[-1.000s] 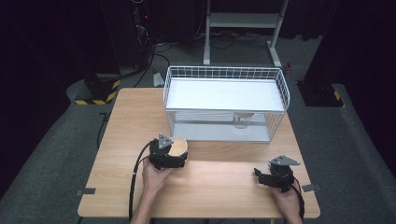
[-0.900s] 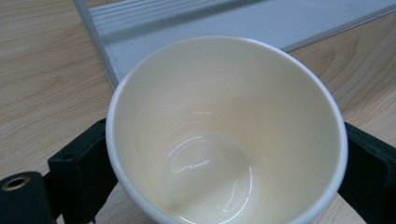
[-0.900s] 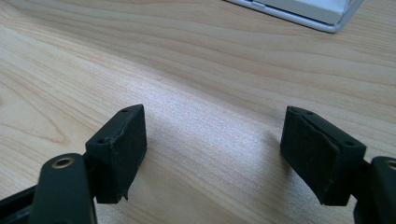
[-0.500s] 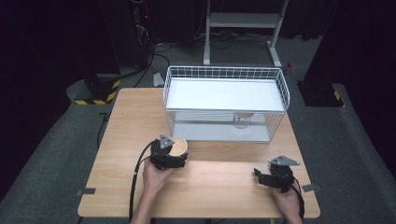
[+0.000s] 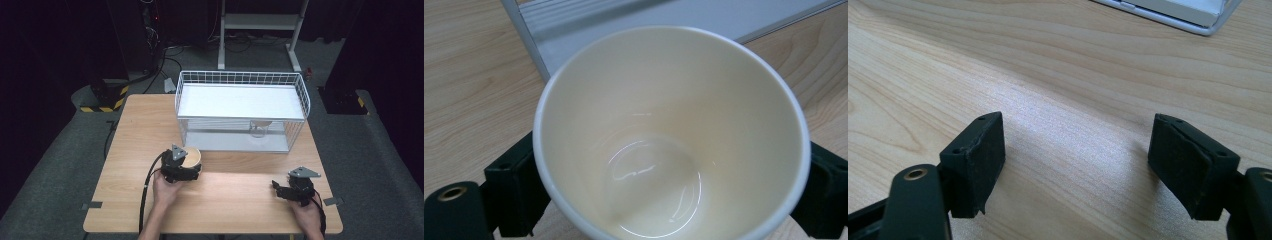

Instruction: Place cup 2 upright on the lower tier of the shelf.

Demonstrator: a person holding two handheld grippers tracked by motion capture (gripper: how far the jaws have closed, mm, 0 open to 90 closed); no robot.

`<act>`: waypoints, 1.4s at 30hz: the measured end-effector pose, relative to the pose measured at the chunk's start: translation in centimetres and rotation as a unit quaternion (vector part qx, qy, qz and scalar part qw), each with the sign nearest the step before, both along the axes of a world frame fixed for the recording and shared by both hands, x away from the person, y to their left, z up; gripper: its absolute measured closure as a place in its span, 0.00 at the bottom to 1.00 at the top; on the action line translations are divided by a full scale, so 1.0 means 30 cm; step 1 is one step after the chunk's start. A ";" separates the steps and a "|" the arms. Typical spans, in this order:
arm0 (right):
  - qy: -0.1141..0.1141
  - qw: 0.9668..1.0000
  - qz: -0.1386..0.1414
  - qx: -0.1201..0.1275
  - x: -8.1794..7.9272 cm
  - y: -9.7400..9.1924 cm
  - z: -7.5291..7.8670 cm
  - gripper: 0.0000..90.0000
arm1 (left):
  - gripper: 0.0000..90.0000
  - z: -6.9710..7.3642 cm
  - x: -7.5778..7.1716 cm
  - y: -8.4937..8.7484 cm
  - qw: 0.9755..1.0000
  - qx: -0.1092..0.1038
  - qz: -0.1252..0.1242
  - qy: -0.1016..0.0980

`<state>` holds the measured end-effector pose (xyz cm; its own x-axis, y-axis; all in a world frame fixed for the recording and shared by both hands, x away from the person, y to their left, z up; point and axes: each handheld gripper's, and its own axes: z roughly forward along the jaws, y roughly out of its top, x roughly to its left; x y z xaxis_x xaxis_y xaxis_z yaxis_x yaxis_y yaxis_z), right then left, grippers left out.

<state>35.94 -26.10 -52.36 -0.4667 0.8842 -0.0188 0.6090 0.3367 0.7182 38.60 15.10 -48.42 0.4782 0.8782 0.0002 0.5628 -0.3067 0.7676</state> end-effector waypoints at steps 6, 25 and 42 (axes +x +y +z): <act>0.000 1.000 0.000 0.000 0.000 0.000 0.000 0.25 | 0.11 0.019 -0.009 -0.004 1.000 0.003 0.000 -0.005; -0.001 1.000 0.001 0.000 0.000 0.000 0.000 0.25 | 0.11 0.032 -0.014 -0.030 1.000 -0.010 -0.004 -0.009; 0.000 1.000 0.004 0.000 -0.001 0.001 0.000 0.25 | 0.11 0.067 0.033 -0.110 1.000 0.007 -0.021 -0.011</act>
